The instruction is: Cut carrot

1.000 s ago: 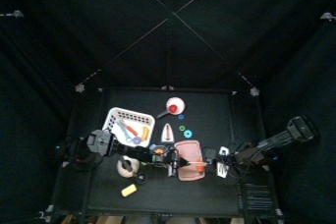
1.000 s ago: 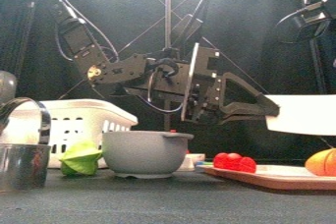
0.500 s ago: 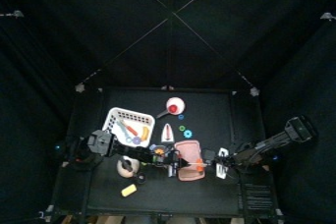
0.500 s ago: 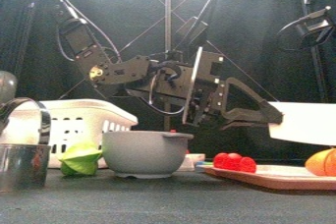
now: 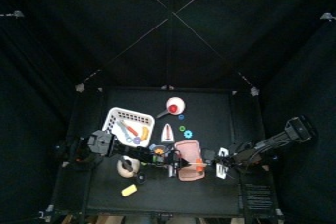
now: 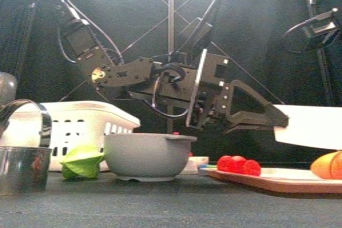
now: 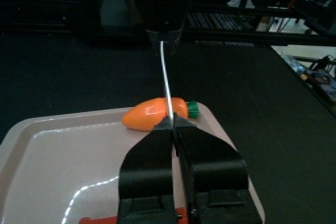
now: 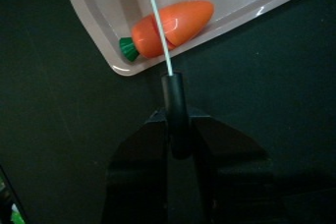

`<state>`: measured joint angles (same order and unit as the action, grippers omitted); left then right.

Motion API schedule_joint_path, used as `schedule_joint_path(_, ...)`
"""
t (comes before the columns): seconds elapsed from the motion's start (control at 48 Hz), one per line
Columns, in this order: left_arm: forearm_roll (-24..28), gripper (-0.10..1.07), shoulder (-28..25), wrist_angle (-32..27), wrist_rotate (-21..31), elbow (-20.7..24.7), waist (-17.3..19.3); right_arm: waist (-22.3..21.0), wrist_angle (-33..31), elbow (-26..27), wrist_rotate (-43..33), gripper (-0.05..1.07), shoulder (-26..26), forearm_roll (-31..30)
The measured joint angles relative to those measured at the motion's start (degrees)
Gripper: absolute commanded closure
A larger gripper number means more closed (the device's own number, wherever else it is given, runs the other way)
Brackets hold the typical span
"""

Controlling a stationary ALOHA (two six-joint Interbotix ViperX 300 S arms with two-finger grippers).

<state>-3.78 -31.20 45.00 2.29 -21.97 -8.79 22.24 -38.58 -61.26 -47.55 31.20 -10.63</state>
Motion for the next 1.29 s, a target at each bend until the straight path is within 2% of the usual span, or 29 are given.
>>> schedule_joint_path(0.417, -0.1, 0.69, -0.3, -1.1, -0.1, 0.0, 0.0, -0.1, 1.9, -0.4, 0.0, 0.58, -1.8, -0.3)
schedule_joint_path(0.708, -0.4, 0.69, -0.3, -3.1, -0.1, 0.0, 0.0, -0.7, 4.0, -0.6, -0.1, 0.58, -2.5, -2.6)
schedule_joint_path(1.292, -2.5, 0.69, -0.3, -4.8, -0.2, 0.0, -0.2, -1.5, 7.0, -1.5, -0.1, 0.58, -4.0, -3.3)
